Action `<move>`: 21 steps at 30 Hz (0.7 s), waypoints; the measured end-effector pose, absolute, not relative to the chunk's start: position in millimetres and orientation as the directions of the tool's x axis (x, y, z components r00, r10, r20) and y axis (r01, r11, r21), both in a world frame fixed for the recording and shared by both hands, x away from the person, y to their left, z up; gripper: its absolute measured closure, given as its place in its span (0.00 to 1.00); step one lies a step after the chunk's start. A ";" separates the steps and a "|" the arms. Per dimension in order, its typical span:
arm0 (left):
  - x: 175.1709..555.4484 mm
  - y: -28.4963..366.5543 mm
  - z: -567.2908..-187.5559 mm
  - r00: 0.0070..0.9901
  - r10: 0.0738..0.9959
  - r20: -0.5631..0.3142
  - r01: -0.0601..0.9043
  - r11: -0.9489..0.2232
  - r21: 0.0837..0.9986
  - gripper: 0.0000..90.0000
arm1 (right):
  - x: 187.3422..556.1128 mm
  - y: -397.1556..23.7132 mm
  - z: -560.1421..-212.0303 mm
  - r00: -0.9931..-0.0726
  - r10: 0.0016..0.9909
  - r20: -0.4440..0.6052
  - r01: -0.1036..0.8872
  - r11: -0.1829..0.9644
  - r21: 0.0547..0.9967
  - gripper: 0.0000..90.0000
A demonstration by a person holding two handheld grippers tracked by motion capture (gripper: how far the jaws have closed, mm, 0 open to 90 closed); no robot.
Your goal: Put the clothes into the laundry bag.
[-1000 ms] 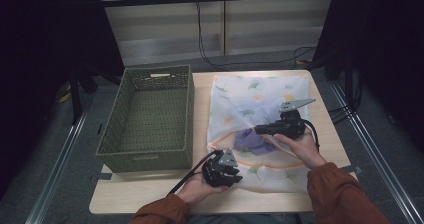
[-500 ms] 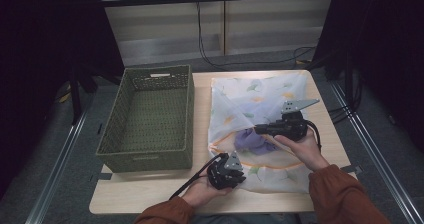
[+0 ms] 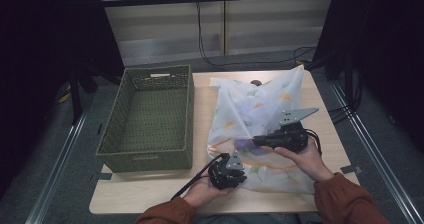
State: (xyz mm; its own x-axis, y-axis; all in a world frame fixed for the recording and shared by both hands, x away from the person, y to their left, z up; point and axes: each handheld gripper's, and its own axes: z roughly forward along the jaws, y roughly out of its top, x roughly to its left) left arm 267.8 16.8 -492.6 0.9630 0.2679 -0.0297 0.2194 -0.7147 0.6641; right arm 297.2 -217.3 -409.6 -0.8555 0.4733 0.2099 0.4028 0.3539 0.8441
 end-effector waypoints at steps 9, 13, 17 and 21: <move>268.3 15.6 -493.0 0.964 0.264 -0.032 0.218 -0.714 0.665 0.88 | 291.7 -213.4 -438.2 -0.851 0.463 0.247 0.454 0.414 0.789 0.99; 269.1 11.9 -494.7 0.966 0.255 -0.049 0.220 -0.700 0.679 0.88 | 293.6 -211.4 -449.9 -0.846 0.474 0.244 0.471 0.448 0.760 0.99; 266.9 5.1 -494.0 0.964 0.262 -0.039 0.219 -0.705 0.675 0.88 | 296.0 -213.2 -463.8 -0.835 0.491 0.250 0.498 0.477 0.724 0.98; 266.4 4.8 -494.4 0.966 0.253 -0.051 0.220 -0.702 0.677 0.87 | 298.9 -216.6 -475.1 -0.823 0.510 0.251 0.520 0.497 0.695 0.97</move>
State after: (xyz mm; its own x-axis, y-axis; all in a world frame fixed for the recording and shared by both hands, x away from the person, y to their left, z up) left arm 266.4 4.8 -494.4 0.9660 0.2533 -0.0510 0.2199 -0.7024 0.6770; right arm 298.9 -216.6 -475.1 -0.8227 0.5102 0.2509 0.5200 0.4970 0.6947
